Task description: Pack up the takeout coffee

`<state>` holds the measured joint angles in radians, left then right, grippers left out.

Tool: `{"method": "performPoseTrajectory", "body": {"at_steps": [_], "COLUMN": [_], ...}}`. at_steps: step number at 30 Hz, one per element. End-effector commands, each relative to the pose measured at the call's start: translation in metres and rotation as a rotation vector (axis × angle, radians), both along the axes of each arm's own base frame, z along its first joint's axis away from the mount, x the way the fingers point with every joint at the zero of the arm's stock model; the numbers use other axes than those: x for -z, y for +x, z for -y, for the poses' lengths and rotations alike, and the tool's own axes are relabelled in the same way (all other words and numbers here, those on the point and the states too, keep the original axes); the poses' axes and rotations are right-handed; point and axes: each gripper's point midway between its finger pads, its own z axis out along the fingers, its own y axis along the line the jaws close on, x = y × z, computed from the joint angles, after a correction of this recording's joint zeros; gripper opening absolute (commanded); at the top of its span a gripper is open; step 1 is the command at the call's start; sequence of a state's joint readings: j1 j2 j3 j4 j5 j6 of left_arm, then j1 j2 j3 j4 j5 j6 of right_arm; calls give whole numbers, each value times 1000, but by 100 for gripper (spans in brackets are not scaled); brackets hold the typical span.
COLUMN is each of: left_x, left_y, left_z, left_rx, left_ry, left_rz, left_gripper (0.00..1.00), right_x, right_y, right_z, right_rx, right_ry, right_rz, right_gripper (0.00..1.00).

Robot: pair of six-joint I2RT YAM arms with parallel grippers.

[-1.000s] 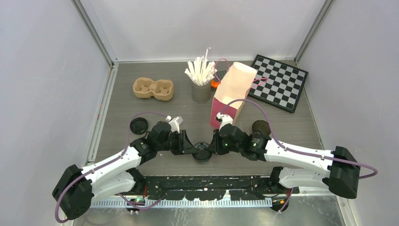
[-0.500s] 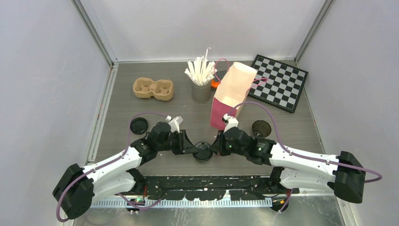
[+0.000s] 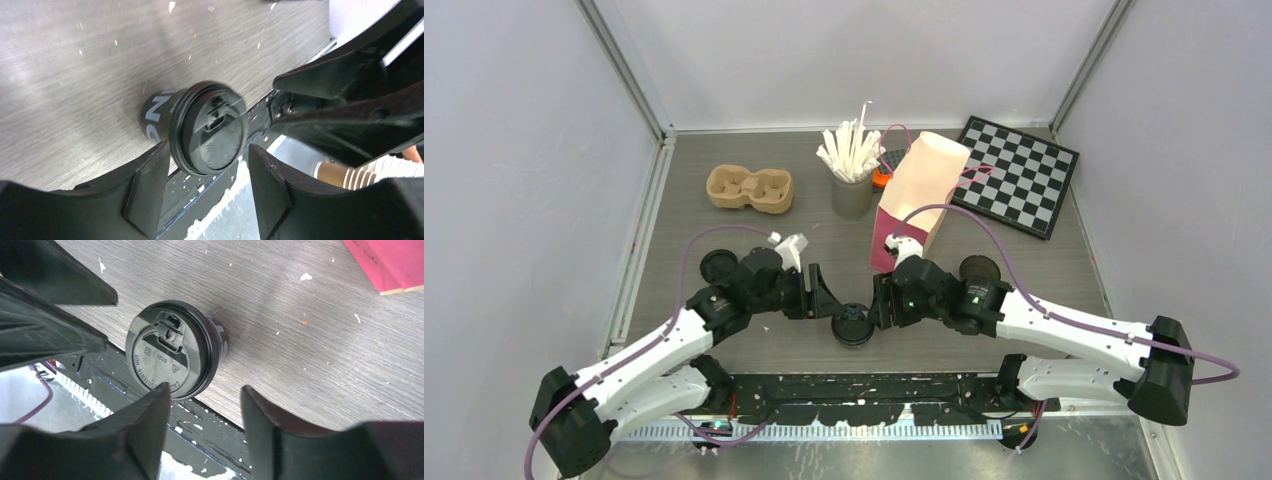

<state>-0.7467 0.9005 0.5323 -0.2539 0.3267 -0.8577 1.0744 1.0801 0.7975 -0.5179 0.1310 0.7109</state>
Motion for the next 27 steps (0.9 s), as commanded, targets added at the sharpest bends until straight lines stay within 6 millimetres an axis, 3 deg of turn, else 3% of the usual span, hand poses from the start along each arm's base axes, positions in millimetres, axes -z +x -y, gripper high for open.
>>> {"method": "performPoseTrajectory", "body": {"at_steps": [1,4,7,8,9,10,17,27], "left_x": [-41,-56,-71,-79,-84,-89,-90,-95], "left_y": [15,21,23,21,19,17,0,0], "left_z": [-16,-39,-68,-77,-85,-92,-133,-141], "left_rx": [-48,-112,-197,-225,-240,-252,-316,-364], "left_ry": [61,135,189,189,196,202,259,223], "left_rz": [151,228,302,333,357,376,438,482], "left_gripper": [62,65,72,79,94,99,100,100], "right_x": [-30,-44,-52,-52,-51,-49,-37,-22], "right_y": [0,-3,-3,-2,-2,-2,-1,-6], "right_z": [-2,-11,-19,-22,-25,-29,-55,-74], "right_rx": [-90,-142,-168,-168,-171,-176,-204,-236], "right_ry": [-12,9,4,-4,-13,-28,-127,-192], "right_rz": [65,97,139,149,156,161,212,218], "right_gripper": [65,84,88,89,89,90,91,92]}}
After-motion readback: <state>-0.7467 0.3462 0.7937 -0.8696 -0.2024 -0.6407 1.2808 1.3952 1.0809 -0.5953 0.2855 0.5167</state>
